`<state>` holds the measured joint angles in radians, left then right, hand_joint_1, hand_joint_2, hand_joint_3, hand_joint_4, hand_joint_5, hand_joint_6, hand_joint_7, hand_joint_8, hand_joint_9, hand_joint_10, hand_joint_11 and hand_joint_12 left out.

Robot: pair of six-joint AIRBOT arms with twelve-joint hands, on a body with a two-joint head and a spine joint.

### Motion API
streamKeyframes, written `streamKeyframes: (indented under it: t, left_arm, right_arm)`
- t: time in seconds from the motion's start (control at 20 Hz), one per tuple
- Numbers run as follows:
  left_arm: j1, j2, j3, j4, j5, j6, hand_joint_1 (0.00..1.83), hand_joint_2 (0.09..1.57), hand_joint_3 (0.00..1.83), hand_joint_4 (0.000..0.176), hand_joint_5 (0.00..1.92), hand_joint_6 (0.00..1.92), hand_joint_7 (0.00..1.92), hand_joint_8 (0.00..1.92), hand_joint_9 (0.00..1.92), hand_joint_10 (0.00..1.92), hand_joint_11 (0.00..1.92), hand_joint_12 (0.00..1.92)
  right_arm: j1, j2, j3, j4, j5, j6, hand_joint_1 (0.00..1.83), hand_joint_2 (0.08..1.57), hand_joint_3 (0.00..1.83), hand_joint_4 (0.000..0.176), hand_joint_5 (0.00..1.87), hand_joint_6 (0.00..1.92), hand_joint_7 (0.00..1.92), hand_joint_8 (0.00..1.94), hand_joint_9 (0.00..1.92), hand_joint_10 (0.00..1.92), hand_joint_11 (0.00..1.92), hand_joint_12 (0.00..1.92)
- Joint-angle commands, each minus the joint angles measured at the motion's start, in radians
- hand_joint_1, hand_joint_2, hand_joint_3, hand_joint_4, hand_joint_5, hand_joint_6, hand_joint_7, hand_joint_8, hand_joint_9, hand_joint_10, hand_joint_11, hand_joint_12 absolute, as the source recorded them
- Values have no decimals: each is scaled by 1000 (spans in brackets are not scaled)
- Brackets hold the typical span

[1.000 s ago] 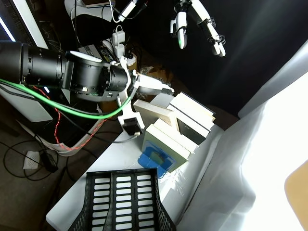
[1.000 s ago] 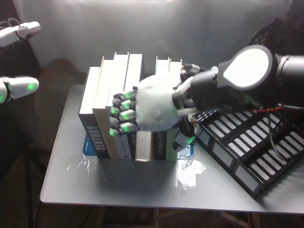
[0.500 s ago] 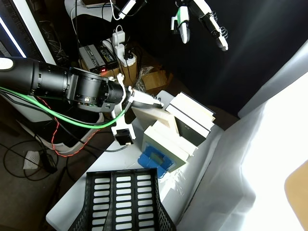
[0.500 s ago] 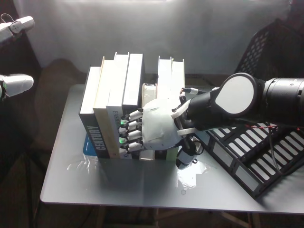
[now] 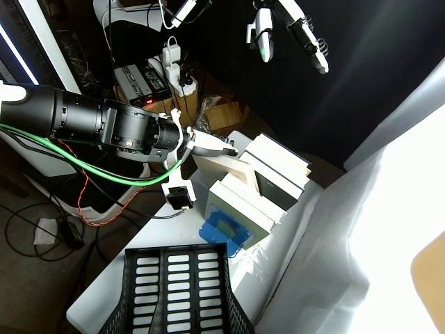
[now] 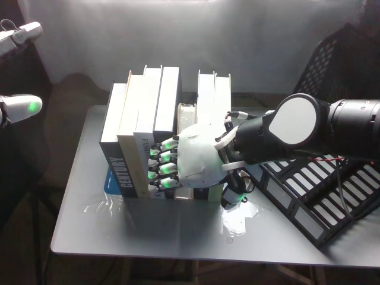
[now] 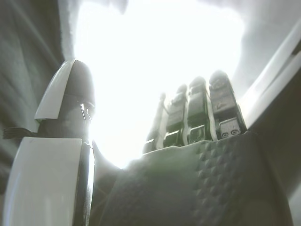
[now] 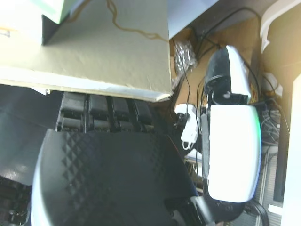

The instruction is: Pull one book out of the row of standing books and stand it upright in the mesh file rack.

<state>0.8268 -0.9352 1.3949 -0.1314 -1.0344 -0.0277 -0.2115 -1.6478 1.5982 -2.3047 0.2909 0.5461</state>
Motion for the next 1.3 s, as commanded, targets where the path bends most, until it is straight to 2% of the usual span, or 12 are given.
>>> streamKeyframes:
  t: [0.0, 0.3, 0.4, 0.45, 0.65, 0.7, 0.75, 0.8, 0.85, 1.05, 1.15, 1.25]
  left_arm:
    - [-5, 20, 6, -34, -112, -5, 866, 1243, 4, 48, 43, 7, 0, 0, 0, 0, 0, 0]
    - [-7, 20, 8, -25, -107, -5, 825, 1245, 3, 43, 35, 12, 0, 0, 0, 0, 0, 0]
    - [-9, 20, 9, -18, -101, -5, 735, 1273, 13, 61, 0, 0, 0, 0, 0, 0, 0, 0]
    - [-12, 21, 11, -7, -94, -5, 828, 1246, 0, 46, 27, 11, 0, 0, 0, 0, 0, 0]
    - [-21, 21, 13, 11, -85, -5, 882, 1213, 0, 87, 2, 0, 0, 0, 0, 0, 0, 0]
    - [-21, 21, 13, 11, -86, -5, 915, 1195, 0, 82, 27, 11, 0, 0, 0, 0, 0, 0]
    - [-21, 21, 13, 13, -86, -5, 900, 1200, 0, 78, 33, 13, 0, 0, 0, 0, 0, 0]
    - [-21, 21, 13, 14, -85, -5, 880, 1207, 0, 78, 21, 7, 0, 0, 0, 0, 0, 0]
    - [-21, 21, 14, 16, -85, -5, 881, 1197, 0, 80, 26, 9, 0, 0, 0, 0, 0, 0]
    - [-24, 19, 15, 16, -86, -5, 824, 1207, 0, 88, 6, 2, 0, 0, 0, 0, 0, 0]
    - [-24, 18, 15, 16, -88, -5, 820, 1216, 0, 82, 0, 0, 0, 0, 0, 0, 0, 0]
    - [-24, 18, 15, 16, -88, -5, 819, 1219, 1, 73, 7, 3, 0, 0, 0, 0, 0, 0]
  right_arm:
    - [-13, 10, 5, -9, -29, 3, 882, 932, 0, 0, 0, 0, 0, 0, 0, 0, 0, 0]
    - [-22, 10, 5, -12, -22, 3, 1023, 893, 0, 0, 0, 0, 0, 0, 0, 0, 0, 0]
    - [-24, 10, 6, -14, -21, 3, 988, 1014, 31, 0, 0, 0, 0, 0, 0, 0, 0, 0]
    - [-28, 10, 6, -14, -21, 3, 990, 1037, 41, 0, 0, 0, 0, 0, 0, 0, 0, 0]
    - [-39, 10, 7, -15, -19, 5, 977, 1108, 65, 0, 34, 14, 34, 13, 0, 0, 0, 0]
    - [-42, 10, 8, -16, -19, 5, 1217, 1155, 32, 0, 565, 183, 621, 28, 570, 256, 272, 1075]
    - [-43, 9, 7, -36, -23, 5, 1321, 1153, 0, 0, 795, 993, 858, 756, 815, 1074, 455, 1554]
    - [-46, 3, 9, -49, -27, 5, 1369, 1107, 0, 0, 924, 895, 1065, 758, 973, 1214, 716, 1724]
    - [-47, 2, 8, -54, -28, 5, 1390, 1081, 0, 0, 991, 816, 1170, 696, 1037, 1150, 813, 1703]
    - [-47, 2, 7, -58, -26, 5, 1375, 1113, 7, 0, 865, 1079, 1031, 979, 905, 1268, 701, 1795]
    - [-48, 2, 8, -58, -26, 5, 1379, 1094, 0, 0, 912, 984, 1083, 856, 969, 1250, 802, 1780]
    - [-48, 2, 8, -58, -26, 5, 1261, 1121, 11, 0, 907, 945, 1022, 1198, 1005, 1556, 876, 1915]
